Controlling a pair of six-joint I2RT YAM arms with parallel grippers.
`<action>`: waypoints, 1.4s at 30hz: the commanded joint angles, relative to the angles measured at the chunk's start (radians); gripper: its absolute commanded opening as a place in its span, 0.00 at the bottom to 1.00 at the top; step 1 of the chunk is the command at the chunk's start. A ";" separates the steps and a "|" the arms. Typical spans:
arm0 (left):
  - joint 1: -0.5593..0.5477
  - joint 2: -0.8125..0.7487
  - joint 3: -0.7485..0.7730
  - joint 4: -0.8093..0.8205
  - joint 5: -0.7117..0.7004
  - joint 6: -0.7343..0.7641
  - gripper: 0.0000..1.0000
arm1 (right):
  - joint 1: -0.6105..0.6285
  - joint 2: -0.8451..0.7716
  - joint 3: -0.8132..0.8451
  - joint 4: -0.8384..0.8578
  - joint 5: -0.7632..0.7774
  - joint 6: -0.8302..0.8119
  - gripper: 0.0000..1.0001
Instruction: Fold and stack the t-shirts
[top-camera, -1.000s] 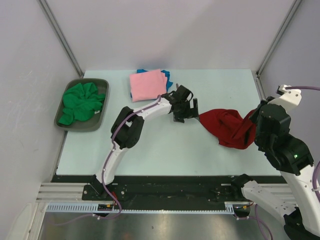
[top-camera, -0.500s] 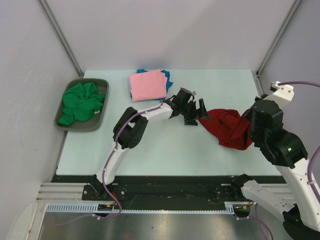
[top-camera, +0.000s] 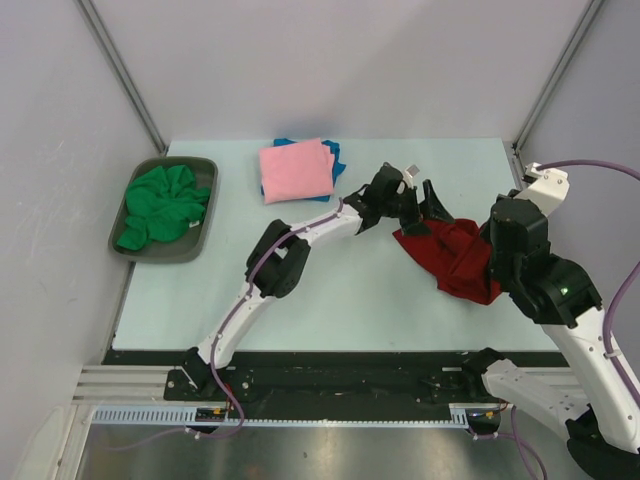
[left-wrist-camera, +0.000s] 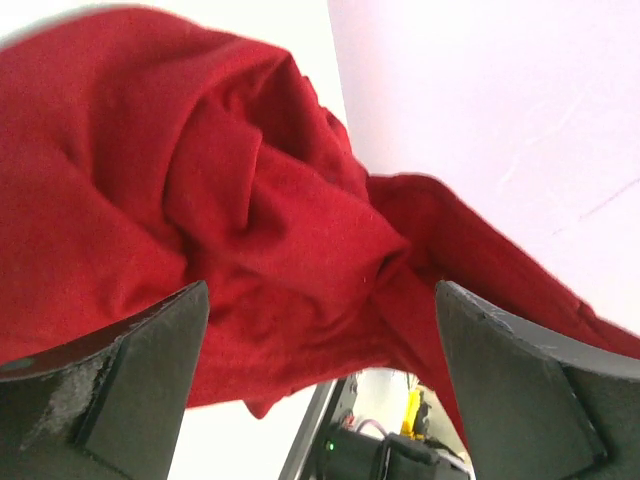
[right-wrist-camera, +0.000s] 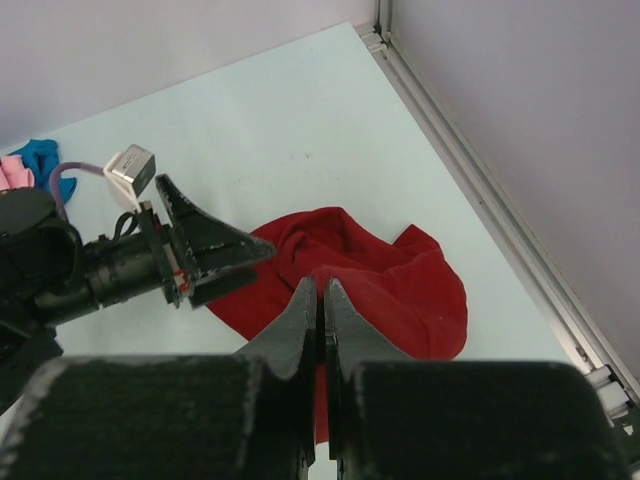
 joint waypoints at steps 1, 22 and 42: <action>0.005 0.130 0.222 -0.126 -0.005 -0.001 1.00 | 0.014 -0.009 0.006 0.047 0.018 0.008 0.00; 0.022 0.080 0.129 -0.752 -0.426 0.336 1.00 | 0.077 -0.035 0.006 0.030 0.054 0.035 0.00; 0.121 -0.413 -0.790 -0.462 -0.508 0.367 1.00 | 0.149 -0.046 0.012 0.039 0.040 0.075 0.00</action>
